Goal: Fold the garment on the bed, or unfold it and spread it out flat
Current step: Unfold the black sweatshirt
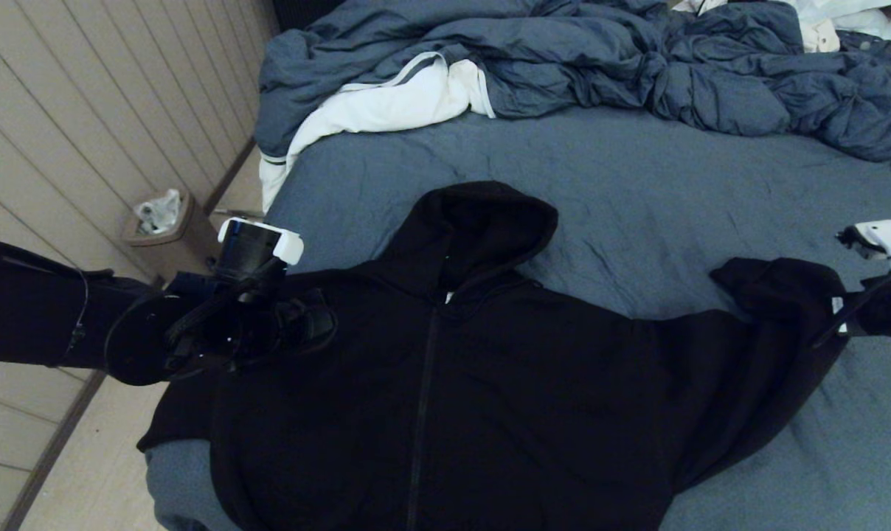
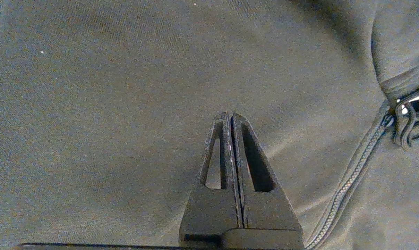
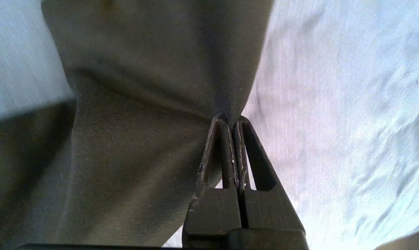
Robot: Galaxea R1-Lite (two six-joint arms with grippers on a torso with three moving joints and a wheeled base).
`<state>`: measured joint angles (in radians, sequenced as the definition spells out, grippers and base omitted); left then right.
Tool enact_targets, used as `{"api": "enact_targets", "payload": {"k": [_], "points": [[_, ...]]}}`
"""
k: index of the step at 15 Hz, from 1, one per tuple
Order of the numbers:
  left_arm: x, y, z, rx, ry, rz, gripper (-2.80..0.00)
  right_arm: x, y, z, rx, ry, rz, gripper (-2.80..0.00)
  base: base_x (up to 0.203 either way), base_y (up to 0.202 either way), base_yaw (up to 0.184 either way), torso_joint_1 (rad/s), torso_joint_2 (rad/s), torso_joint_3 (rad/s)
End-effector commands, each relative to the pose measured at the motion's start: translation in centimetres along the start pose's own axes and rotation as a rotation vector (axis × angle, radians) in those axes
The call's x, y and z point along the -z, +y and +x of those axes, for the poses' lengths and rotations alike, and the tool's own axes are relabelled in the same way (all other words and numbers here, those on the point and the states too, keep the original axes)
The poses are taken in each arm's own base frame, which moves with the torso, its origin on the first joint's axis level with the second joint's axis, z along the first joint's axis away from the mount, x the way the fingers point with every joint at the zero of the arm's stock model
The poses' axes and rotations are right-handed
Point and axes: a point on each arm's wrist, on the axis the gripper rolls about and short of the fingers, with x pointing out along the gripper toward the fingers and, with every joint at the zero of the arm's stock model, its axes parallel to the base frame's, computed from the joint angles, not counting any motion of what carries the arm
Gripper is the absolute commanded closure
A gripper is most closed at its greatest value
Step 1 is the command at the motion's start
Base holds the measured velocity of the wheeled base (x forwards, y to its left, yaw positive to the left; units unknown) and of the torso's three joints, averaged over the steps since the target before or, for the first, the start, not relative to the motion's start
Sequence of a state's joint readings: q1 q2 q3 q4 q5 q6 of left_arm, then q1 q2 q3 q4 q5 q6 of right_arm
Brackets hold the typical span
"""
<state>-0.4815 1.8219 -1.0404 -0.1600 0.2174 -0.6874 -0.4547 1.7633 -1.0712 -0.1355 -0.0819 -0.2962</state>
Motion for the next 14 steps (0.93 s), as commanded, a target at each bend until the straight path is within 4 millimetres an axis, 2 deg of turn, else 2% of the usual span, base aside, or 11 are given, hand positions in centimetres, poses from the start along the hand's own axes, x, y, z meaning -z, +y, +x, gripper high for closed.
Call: {"api": "enact_targets", "payload": {"k": [1,11,12,14], "points": [[0.1,0.0,0.1,-0.003,0.001,-0.004,0.00,1.0,-0.3,-0.4,-0.004,0.023,0.005,0.00,0.000,0.000,0.000,0.000,0.00,0.000],[0.1,0.0,0.1,-0.002,0.002,-0.005,0.00,2.4,-1.0,-0.2,0.004,0.013,0.027,0.00,0.000,0.000,0.000,0.000,0.00,0.000],[0.0,0.0,0.1,-0.001,0.001,-0.005,0.00,2.4,-1.0,-0.2,0.006,0.009,0.031,-2.80,0.000,0.000,0.000,0.000,0.00,0.000],[0.0,0.0,0.1,-0.001,0.001,-0.006,0.00,2.4,-1.0,-0.2,0.003,0.008,0.026,-2.80,0.000,0.000,0.000,0.000,0.00,0.000]]}}
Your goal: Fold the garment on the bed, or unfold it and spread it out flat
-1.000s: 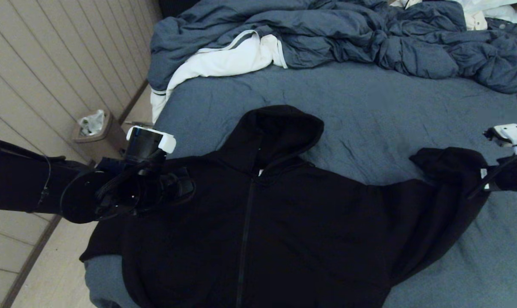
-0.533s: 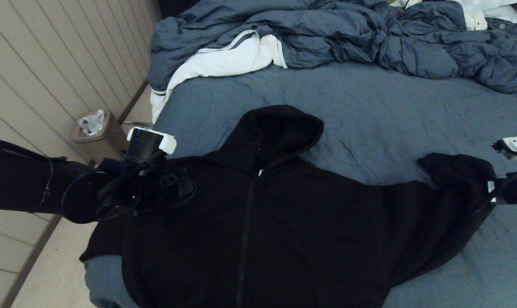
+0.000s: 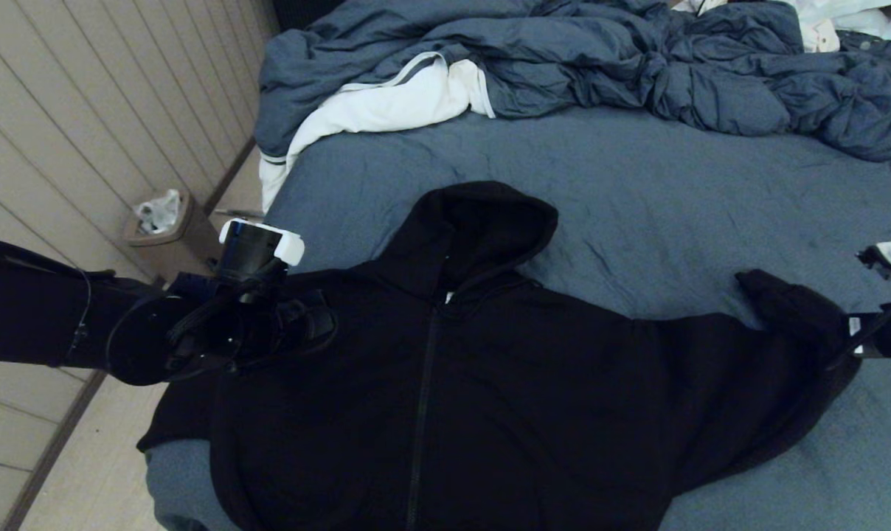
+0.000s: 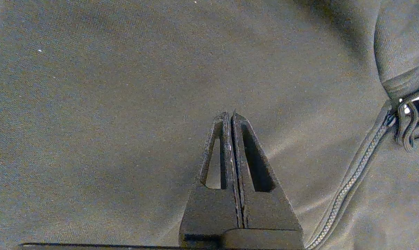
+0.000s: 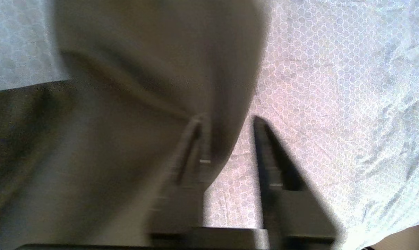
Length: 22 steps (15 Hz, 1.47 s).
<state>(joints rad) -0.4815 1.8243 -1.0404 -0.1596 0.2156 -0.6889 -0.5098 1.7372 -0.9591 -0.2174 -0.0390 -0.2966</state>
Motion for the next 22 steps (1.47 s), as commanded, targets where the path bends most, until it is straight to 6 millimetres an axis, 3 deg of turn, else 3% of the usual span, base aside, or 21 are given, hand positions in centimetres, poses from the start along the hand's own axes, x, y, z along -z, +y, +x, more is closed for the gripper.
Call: {"api": "enact_targets", "payload": {"k": [1,6,9,10,12,13,17,20,22], "points": [[0.0,0.0,0.0,-0.001,-0.002,-0.005,0.00,0.0,0.0,-0.1,-0.008,-0.005,-0.001,-2.80,0.000,0.000,0.000,0.000,0.00,0.000],[-0.1,0.0,-0.1,0.001,-0.005,-0.005,0.00,-0.3,-0.7,-1.1,-0.015,-0.036,0.010,-2.80,0.000,0.000,0.000,0.000,0.00,0.000],[-0.5,-0.1,-0.8,0.011,-0.023,-0.009,0.00,-1.1,-1.2,-3.7,-0.045,-0.115,0.016,-2.80,0.000,0.000,0.000,0.000,0.00,0.000],[-0.9,-0.2,-1.7,0.023,-0.040,-0.012,0.00,-1.4,-1.3,-5.0,-0.051,-0.150,0.016,0.00,0.000,0.000,0.000,0.000,0.00,0.000],[-2.0,-0.4,-4.4,0.062,-0.088,-0.018,0.00,-1.7,-1.4,-7.9,-0.078,-0.191,0.025,0.00,0.000,0.000,0.000,0.000,0.00,0.000],[-2.6,-0.4,-5.9,0.079,-0.113,-0.021,0.00,-1.7,-1.3,-9.4,-0.121,-0.188,0.038,-2.80,0.000,0.000,0.000,0.000,0.00,0.000],[-4.4,1.8,-13.2,0.099,-0.231,0.014,0.00,-0.8,-0.4,-15.0,-0.432,-0.076,0.152,-2.80,0.000,0.000,0.000,0.000,0.00,0.000],[-4.9,4.9,-19.6,0.018,-0.267,-0.001,0.00,0.3,0.4,-17.4,-0.576,0.018,0.252,-2.80,0.000,0.000,0.000,0.000,0.00,0.000],[-4.2,7.0,-23.4,-0.067,-0.291,-0.012,0.00,1.2,1.3,-18.7,-0.664,0.139,0.274,-2.80,0.000,0.000,0.000,0.000,0.00,0.000]]}}
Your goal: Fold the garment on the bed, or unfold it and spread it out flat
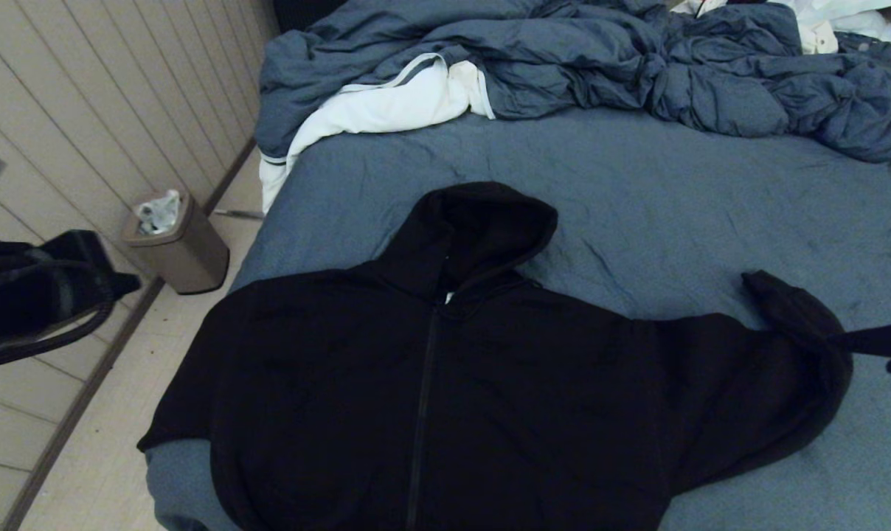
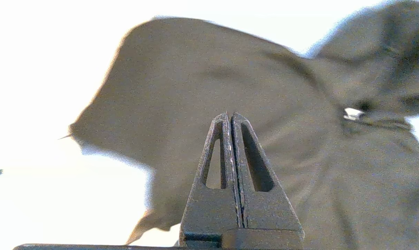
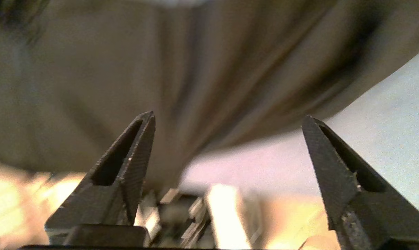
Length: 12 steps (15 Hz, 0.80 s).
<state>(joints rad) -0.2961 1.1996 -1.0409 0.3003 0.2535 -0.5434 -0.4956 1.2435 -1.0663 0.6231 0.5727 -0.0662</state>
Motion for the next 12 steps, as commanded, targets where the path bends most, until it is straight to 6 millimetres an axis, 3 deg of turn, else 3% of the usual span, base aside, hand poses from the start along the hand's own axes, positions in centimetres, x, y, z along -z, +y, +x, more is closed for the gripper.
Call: {"api": "enact_targets", "payload": {"k": [1,3,9,12], "points": [[0.2,2.4,-5.0,-0.073,-0.073,-0.036,0.00,1.2,1.5,-0.9,-0.060,0.079,0.020,-2.80,0.000,0.000,0.000,0.000,0.00,0.000],[1.7,3.9,-6.8,-0.167,-0.071,-0.078,0.00,2.3,2.9,-2.0,-0.106,0.097,0.012,-2.80,0.000,0.000,0.000,0.000,0.00,0.000],[5.5,7.8,-13.5,-0.173,-0.079,-0.054,0.00,6.7,6.4,-7.6,-0.167,0.018,-0.118,-2.80,0.000,0.000,0.000,0.000,0.00,0.000],[6.5,8.7,-15.2,-0.201,-0.077,-0.041,0.00,6.1,7.7,-10.1,-0.193,0.012,-0.152,-2.80,0.000,0.000,0.000,0.000,0.00,0.000]]}}
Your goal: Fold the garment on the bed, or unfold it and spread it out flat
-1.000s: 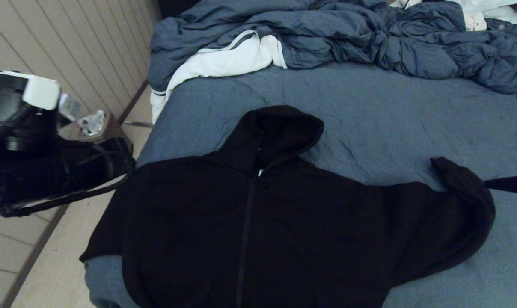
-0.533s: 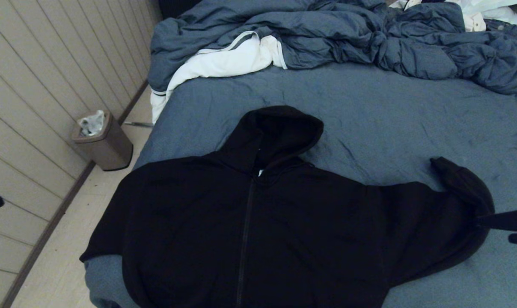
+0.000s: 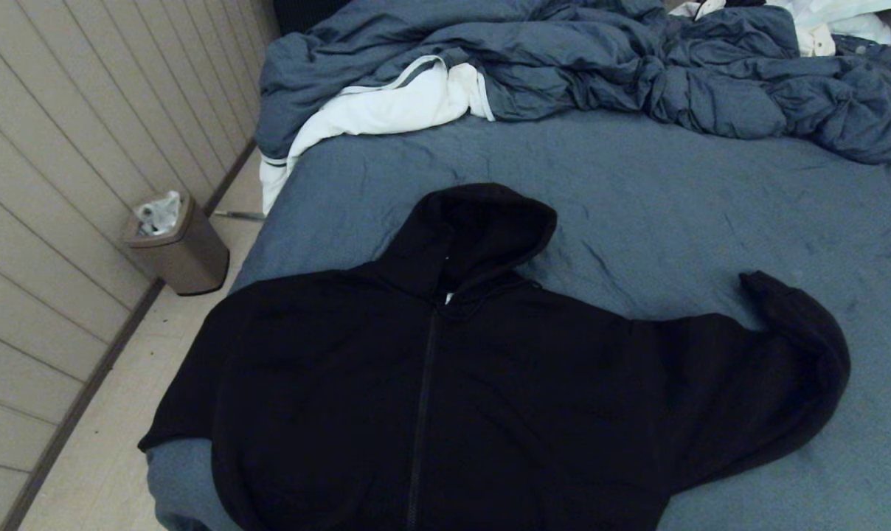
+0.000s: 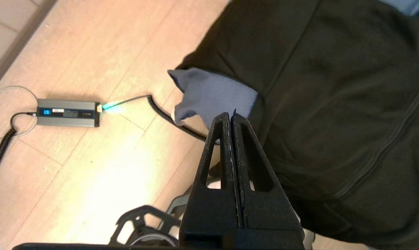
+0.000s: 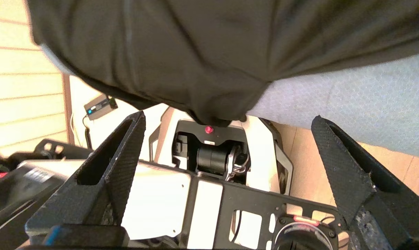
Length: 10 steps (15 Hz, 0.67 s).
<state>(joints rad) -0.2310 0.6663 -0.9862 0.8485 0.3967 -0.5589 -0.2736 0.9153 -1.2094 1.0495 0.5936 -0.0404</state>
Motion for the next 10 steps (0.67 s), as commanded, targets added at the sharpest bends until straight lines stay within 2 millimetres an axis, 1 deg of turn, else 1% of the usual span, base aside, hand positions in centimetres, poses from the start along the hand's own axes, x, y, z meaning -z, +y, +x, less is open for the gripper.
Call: {"api": "enact_targets", "payload": {"k": [1,2,4,5,7,8,10], "points": [[0.5,0.8,-1.2,-0.003,-0.045,-0.033,0.00,-0.7,0.8,-1.2,-0.008,-0.033,-0.030,-2.80,0.000,0.000,0.000,0.000,0.00,0.000],[0.7,1.0,-1.6,-0.007,-0.058,-0.043,0.00,-1.3,0.9,-1.4,0.017,-0.045,-0.033,-2.80,0.000,0.000,0.000,0.000,0.00,0.000],[0.9,1.2,-1.8,-0.011,-0.064,-0.052,0.00,-1.4,0.8,-1.6,0.124,-0.057,-0.047,-2.80,0.000,0.000,0.000,0.000,0.00,0.000],[1.1,1.2,-1.9,0.005,-0.056,-0.056,0.00,-1.6,0.9,-1.8,0.137,-0.082,-0.057,-2.80,0.000,0.000,0.000,0.000,0.00,0.000],[1.5,1.4,-2.4,0.039,-0.047,-0.044,0.00,-1.3,1.0,-2.1,0.147,-0.126,-0.089,-2.80,0.000,0.000,0.000,0.000,0.00,0.000],[1.7,1.4,-2.6,0.035,-0.050,-0.042,0.00,-0.7,1.0,-2.0,0.158,-0.132,-0.112,0.00,0.000,0.000,0.000,0.000,0.00,0.000],[2.4,1.3,-3.2,0.015,-0.067,-0.037,0.00,-0.5,1.0,-2.2,0.193,-0.152,-0.135,0.00,0.000,0.000,0.000,0.000,0.00,0.000]]}}
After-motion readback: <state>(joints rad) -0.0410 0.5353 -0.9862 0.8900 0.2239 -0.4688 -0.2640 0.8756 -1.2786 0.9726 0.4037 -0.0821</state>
